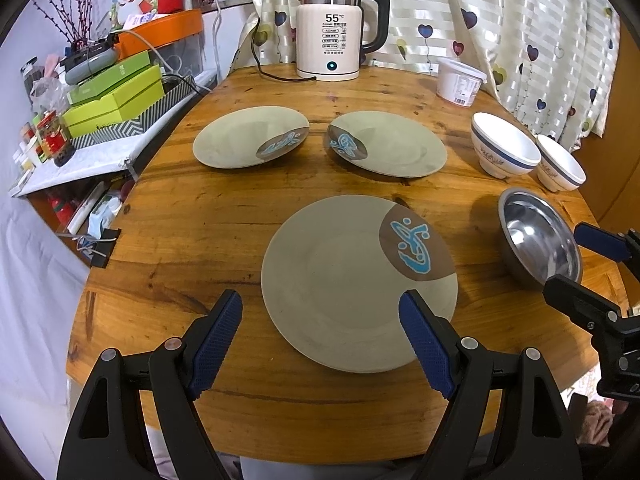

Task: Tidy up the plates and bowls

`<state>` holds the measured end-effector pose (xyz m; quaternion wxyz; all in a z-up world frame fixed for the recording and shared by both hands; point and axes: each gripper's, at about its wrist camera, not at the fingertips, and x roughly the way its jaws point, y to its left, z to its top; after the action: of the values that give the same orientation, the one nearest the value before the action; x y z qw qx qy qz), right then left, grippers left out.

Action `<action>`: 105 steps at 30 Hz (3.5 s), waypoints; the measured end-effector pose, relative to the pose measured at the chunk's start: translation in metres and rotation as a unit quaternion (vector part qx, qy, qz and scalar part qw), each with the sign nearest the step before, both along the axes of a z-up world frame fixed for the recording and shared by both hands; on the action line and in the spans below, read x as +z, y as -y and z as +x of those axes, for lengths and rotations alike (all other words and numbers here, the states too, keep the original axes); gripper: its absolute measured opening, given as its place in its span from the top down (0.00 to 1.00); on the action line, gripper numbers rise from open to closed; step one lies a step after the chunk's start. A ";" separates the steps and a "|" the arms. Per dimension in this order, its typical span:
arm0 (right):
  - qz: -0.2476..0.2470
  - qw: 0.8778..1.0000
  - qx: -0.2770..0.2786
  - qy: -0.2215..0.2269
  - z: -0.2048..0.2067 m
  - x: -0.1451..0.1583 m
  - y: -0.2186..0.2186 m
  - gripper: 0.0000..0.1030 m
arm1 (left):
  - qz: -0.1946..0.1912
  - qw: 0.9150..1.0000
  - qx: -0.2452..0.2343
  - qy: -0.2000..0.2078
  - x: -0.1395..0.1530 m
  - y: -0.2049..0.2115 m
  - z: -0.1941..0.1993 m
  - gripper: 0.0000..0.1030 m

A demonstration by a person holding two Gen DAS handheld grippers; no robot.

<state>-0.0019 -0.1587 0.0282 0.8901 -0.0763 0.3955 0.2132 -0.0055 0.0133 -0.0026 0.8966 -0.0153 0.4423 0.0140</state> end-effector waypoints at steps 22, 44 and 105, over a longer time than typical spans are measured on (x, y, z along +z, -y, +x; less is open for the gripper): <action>-0.003 1.000 0.002 -0.007 0.002 -0.007 -0.002 0.20 | -0.045 0.999 -0.008 0.009 0.003 -0.001 -0.003 0.21; -0.005 1.000 0.008 -0.015 0.006 -0.009 -0.011 0.20 | -0.053 0.999 0.000 0.007 0.000 -0.010 0.003 0.21; 0.036 0.992 0.079 -0.095 0.226 0.004 -0.138 0.58 | -0.116 0.986 0.112 0.030 -0.012 -0.156 0.130 0.27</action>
<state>0.2240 -0.0203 0.0320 0.8311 -0.0550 0.4630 0.3030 0.1247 0.1698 -0.0146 0.8943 -0.1691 0.4095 0.0622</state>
